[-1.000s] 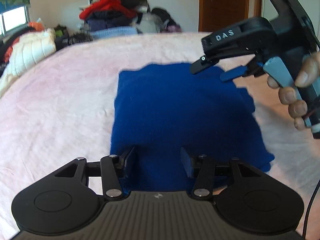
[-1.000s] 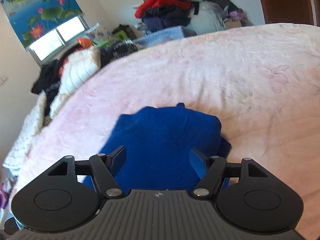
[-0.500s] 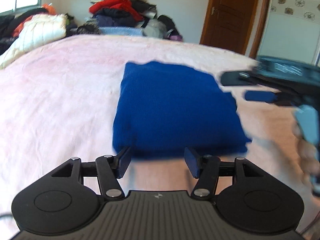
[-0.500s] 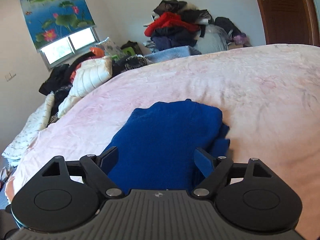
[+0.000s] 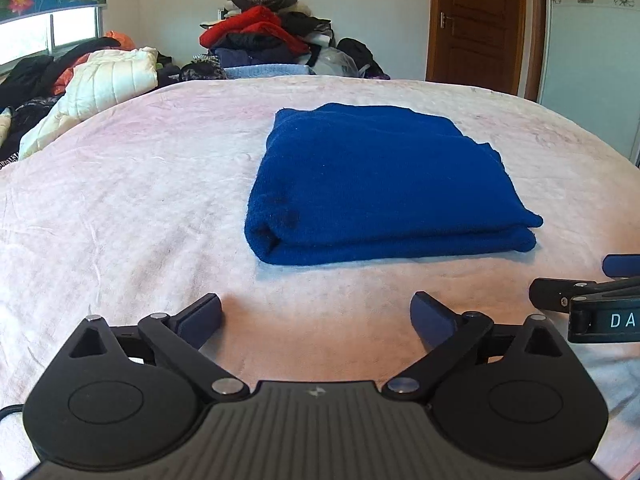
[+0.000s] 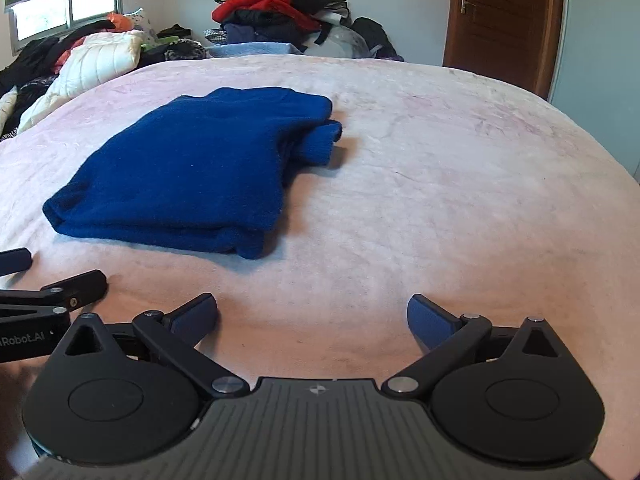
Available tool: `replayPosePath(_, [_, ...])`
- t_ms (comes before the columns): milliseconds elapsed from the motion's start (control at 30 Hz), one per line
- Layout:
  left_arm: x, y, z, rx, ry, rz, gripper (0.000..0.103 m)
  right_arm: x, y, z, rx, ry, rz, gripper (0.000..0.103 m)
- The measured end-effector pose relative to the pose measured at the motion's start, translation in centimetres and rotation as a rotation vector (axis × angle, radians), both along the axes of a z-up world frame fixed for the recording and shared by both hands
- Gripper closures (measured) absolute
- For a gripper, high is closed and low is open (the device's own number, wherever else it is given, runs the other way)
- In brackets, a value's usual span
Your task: Fold small clothes
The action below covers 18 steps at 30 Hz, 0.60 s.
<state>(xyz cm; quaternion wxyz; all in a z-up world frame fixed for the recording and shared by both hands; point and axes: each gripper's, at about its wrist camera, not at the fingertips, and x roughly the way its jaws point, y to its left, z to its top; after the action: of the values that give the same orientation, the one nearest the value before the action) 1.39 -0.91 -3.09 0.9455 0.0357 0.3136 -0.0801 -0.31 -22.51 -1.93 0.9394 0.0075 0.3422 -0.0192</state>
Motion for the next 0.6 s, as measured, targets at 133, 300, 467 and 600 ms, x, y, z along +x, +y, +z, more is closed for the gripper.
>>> replayPosePath(133, [0.3,-0.2,-0.1,0.003,-0.002,0.003,0.0,0.3,0.1,-0.3,-0.001,-0.015,-0.014,0.0])
replayPosePath(300, [0.3,-0.1,0.0,0.005,-0.003,-0.003,0.0,1.0,-0.2,-0.3,0.014,-0.013,-0.002,0.0])
replayPosePath(467, [0.2,-0.2,-0.1,0.005,-0.004,-0.004,0.0,1.0,-0.3,-0.3,0.014,-0.013,-0.001,0.001])
replayPosePath(600, [0.1,-0.2,-0.1,0.006,-0.004,-0.006,0.0,1.0,-0.3,-0.3,0.014,-0.013,-0.001,0.001])
